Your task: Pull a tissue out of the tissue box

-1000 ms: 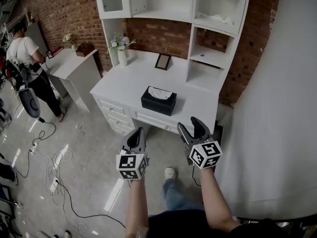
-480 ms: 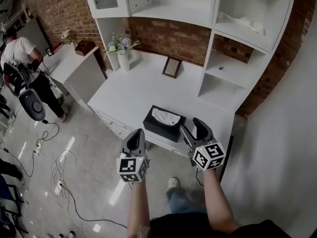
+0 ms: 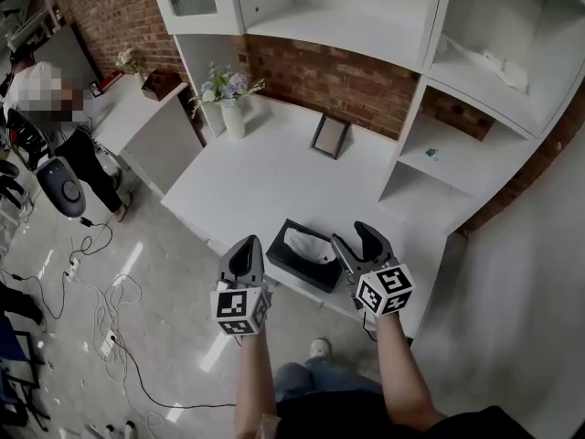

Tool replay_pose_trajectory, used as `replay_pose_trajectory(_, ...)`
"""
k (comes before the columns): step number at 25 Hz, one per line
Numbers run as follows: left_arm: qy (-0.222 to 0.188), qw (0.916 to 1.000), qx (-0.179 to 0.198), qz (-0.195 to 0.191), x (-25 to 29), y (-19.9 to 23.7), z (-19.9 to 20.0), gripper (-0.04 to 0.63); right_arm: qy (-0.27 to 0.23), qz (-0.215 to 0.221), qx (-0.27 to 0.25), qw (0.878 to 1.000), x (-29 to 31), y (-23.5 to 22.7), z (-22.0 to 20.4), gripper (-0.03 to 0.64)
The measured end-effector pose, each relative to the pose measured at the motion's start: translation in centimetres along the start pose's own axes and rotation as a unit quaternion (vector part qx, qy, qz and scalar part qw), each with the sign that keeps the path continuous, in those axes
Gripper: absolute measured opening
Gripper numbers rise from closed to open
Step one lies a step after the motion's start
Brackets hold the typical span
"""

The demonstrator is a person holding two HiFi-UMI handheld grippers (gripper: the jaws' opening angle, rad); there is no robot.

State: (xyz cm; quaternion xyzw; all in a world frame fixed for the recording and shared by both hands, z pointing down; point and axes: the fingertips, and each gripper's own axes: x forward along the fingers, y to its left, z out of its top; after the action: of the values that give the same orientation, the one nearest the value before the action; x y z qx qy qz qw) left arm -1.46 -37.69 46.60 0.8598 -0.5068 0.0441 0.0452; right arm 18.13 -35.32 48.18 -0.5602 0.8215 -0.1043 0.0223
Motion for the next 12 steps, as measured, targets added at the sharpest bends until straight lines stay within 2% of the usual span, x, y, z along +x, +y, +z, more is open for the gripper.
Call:
replay_pose_trajectory(6,-0.003,1.0000,0.004,-0.001,1.2,0.3,1.0,0.007,0.006,0.013,0.003,1.000,1.5,0.1,0.0,0.242)
replay_pose_trajectory(12,0.004,0.9999,0.002,-0.010,2.1,0.6,0.8,0.008,0.008,0.007,0.003,1.000,2.3,0.0,0.3,0.242)
